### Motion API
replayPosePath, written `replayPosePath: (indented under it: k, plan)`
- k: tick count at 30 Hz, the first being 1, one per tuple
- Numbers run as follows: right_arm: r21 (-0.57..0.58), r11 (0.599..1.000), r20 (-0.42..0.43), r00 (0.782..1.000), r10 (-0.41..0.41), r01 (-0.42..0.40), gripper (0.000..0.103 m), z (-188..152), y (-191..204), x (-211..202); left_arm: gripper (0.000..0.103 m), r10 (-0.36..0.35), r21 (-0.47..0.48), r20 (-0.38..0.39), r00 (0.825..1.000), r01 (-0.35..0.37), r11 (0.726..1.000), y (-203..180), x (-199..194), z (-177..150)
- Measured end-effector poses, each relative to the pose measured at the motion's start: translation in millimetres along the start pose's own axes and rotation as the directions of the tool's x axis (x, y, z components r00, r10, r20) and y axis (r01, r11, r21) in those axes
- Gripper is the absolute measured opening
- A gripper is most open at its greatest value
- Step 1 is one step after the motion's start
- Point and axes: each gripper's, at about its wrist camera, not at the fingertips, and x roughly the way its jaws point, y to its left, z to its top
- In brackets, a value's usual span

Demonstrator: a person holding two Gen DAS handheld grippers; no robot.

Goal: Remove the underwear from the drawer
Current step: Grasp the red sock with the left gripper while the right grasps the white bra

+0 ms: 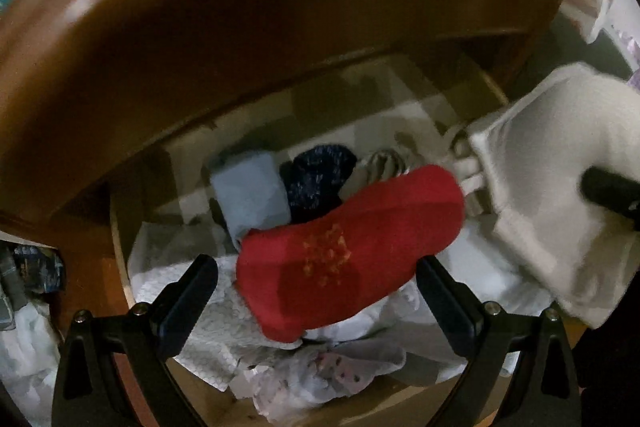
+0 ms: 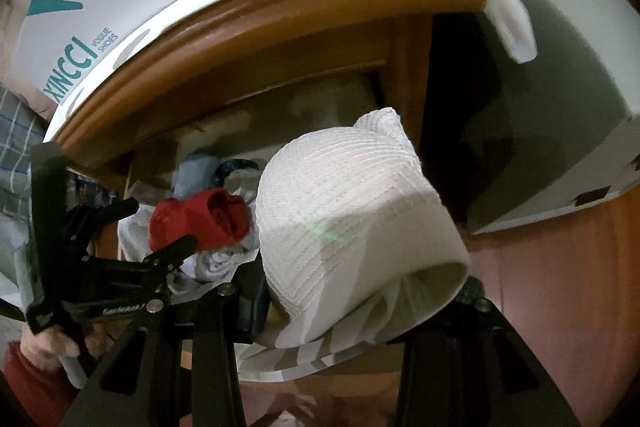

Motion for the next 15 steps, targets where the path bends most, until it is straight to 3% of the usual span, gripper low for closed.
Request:
replayPosePath:
  k: [3,4,5,11,15]
  plan:
    - [-0.024,1.000,0.034,0.999,-0.015,0.016,0.038,1.5,-1.1,-6.1,0.102,0.002,-0.040,-0.053,0.999,-0.004,0.999,3.8,11.3,-2.2]
    - [-0.022,1.000,0.039,0.999,-0.011,0.011,0.038,2.1,-0.5,-6.5,0.095,0.003,-0.053,-0.055,0.999,-0.006,0.999,5.9,13.3,-4.2]
    - [-0.020,1.000,0.044,0.999,0.000,0.001,0.038,3.2,-0.5,-6.6,0.078,-0.014,-0.067,-0.059,0.998,0.011,0.998,7.4,15.1,-6.0]
    - [-0.010,1.000,0.031,0.999,0.022,-0.022,0.038,5.1,-4.2,-1.3,0.055,-0.035,-0.144,-0.071,0.997,0.024,0.989,18.8,11.9,-12.7]
    - [-0.019,1.000,0.031,0.999,0.024,-0.024,0.038,7.4,-1.7,2.7,0.045,-0.026,-0.183,-0.053,0.998,0.016,0.983,21.0,1.9,-16.8]
